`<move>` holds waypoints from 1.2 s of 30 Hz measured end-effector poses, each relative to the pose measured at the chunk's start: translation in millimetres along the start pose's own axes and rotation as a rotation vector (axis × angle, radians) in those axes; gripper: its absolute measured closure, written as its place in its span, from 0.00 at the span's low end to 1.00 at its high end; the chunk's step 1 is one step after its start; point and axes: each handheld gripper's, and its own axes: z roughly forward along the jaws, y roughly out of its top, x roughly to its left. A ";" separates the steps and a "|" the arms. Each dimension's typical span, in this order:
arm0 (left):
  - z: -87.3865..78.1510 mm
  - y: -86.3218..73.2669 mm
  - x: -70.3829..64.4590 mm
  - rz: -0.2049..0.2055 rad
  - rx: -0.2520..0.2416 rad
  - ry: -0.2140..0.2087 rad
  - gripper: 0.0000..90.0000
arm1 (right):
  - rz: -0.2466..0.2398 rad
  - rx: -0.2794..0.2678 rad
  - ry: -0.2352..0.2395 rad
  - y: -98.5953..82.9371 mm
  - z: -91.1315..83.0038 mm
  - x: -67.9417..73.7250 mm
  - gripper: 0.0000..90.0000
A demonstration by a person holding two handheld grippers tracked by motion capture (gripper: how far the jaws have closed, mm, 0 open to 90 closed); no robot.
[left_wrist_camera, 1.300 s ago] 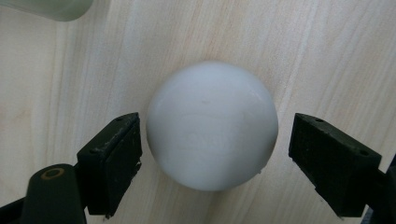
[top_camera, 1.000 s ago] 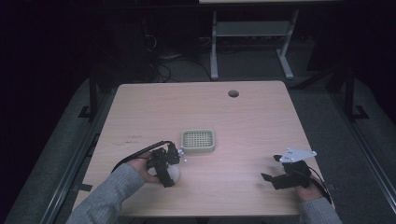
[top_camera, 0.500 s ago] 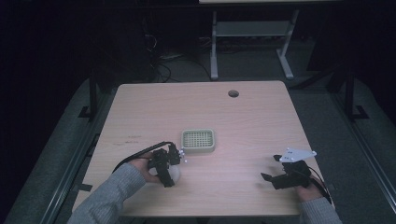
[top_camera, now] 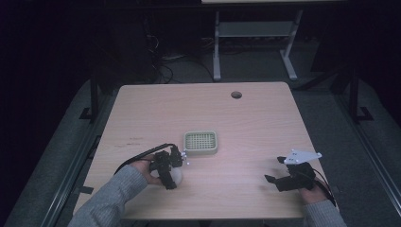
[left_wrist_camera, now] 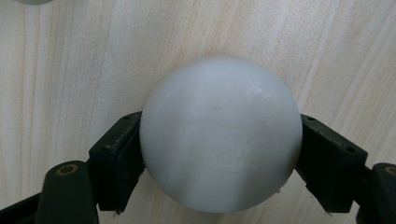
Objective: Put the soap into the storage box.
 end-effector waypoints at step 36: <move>-24.4 17.6 1.5 0.041 -0.034 -0.003 0.25 | 0.015 -0.007 -0.012 0.4 -1.5 -2.3 0.15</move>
